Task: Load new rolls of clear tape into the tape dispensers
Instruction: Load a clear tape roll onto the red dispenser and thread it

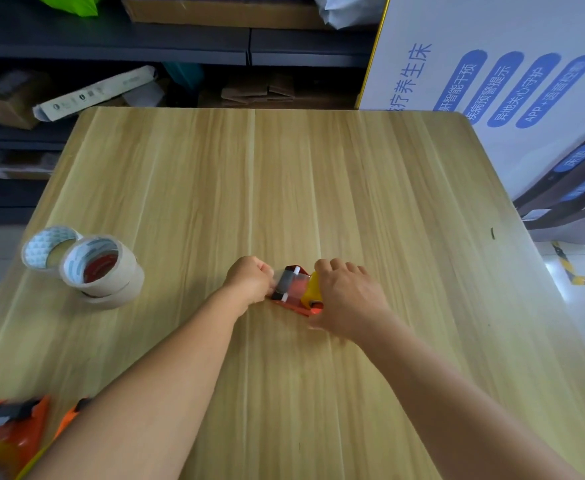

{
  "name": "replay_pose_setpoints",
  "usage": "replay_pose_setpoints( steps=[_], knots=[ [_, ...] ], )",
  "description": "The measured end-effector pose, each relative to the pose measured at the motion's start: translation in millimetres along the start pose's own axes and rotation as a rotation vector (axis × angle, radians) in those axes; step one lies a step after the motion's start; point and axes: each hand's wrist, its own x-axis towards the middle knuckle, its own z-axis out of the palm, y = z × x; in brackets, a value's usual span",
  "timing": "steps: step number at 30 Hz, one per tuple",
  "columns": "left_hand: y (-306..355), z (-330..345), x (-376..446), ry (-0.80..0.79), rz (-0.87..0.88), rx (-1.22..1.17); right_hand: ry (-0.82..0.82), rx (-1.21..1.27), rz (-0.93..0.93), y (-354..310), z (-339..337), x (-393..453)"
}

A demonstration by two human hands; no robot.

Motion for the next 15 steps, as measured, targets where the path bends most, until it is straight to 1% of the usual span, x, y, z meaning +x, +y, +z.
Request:
replay_pose_setpoints(
  steps=[3, 6, 11, 13, 15],
  knots=[
    [-0.5, 3.1, -0.6, 0.017, -0.016, -0.028, 0.006, -0.032, 0.025, -3.2, 3.8, 9.2],
    [-2.6, 6.1, 3.3, 0.022, -0.045, -0.022, 0.011, -0.002, 0.014, 1.2, 6.1, 6.1],
    [-4.3, 7.9, 1.4, 0.02, -0.151, -0.089, 0.096, 0.082, -0.034, 10.6, 12.2, -6.4],
    [-8.1, 10.3, 2.8, 0.04, -0.128, -0.043, 0.111, 0.107, -0.047, 13.5, 13.4, -9.3],
    [-10.4, 15.0, 4.3, 0.101, -0.098, 0.022, 0.132, 0.115, -0.056, 15.8, 14.7, -11.6]
  ],
)
